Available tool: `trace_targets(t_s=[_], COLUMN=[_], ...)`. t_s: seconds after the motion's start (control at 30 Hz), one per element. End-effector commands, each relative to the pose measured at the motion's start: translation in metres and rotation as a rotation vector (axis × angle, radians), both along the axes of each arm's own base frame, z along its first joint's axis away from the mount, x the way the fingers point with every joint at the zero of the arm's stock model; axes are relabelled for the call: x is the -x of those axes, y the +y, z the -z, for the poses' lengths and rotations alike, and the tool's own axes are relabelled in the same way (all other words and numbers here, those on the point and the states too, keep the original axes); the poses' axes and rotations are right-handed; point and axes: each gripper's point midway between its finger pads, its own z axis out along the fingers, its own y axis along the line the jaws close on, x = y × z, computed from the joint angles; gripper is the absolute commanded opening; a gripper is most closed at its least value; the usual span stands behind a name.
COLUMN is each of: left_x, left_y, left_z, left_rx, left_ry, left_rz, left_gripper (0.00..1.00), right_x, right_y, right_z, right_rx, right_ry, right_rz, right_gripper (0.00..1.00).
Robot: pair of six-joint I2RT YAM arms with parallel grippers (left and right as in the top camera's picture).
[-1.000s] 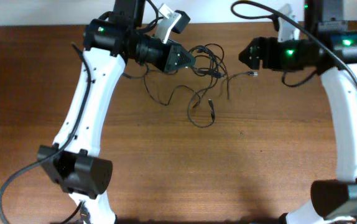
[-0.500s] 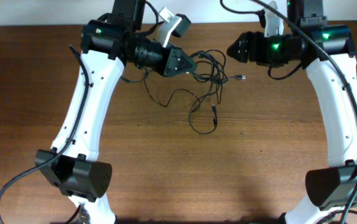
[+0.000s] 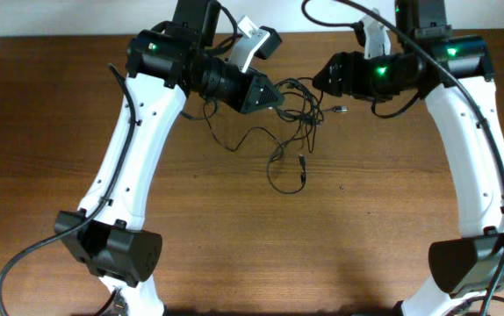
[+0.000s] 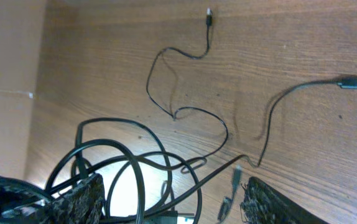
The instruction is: Untangle cables
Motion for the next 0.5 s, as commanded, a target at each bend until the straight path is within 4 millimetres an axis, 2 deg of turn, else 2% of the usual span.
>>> trace_targets(t_s=[0.0,0.1,0.23,0.3,0.4,0.43,0.47], left_x=[0.002,0.002,0.002,0.002,-0.001,-0.003,-0.007], left_y=[0.001,0.001,0.001,0.001,0.002,0.005,0.008], left_z=[-0.009,-0.009,-0.009,-0.010,-0.009,-0.006,-0.002], left_rx=[0.011,0.011,0.011,0.011,0.001,-0.020,-0.050], left_ry=[-0.022,-0.022,-0.022,-0.023,-0.033,-0.040,-0.050], left_rz=[0.000,0.000,0.000,-0.001,-0.008,-0.021,-0.039], left_gripper=[0.00,0.00,0.00,0.00,0.00,0.00,0.00], right_x=[-0.002,-0.002,-0.006,-0.008,-0.013,-0.016,-0.019], right_y=[0.008,0.010,-0.002,-0.007,-0.014,-0.019,-0.023], right_z=[0.012,0.025,0.046,0.050,0.050,0.046,0.040], right_rx=[0.047,0.076,0.157,0.186,0.210,0.206,0.196], right_ry=[0.016,0.048,0.095,0.095,0.081,0.069,0.056], right_rz=[-0.016,-0.016,0.028,0.043,0.075,0.088,0.098], right_gripper=[0.71,0.68,0.65,0.59,0.39,0.31,0.18])
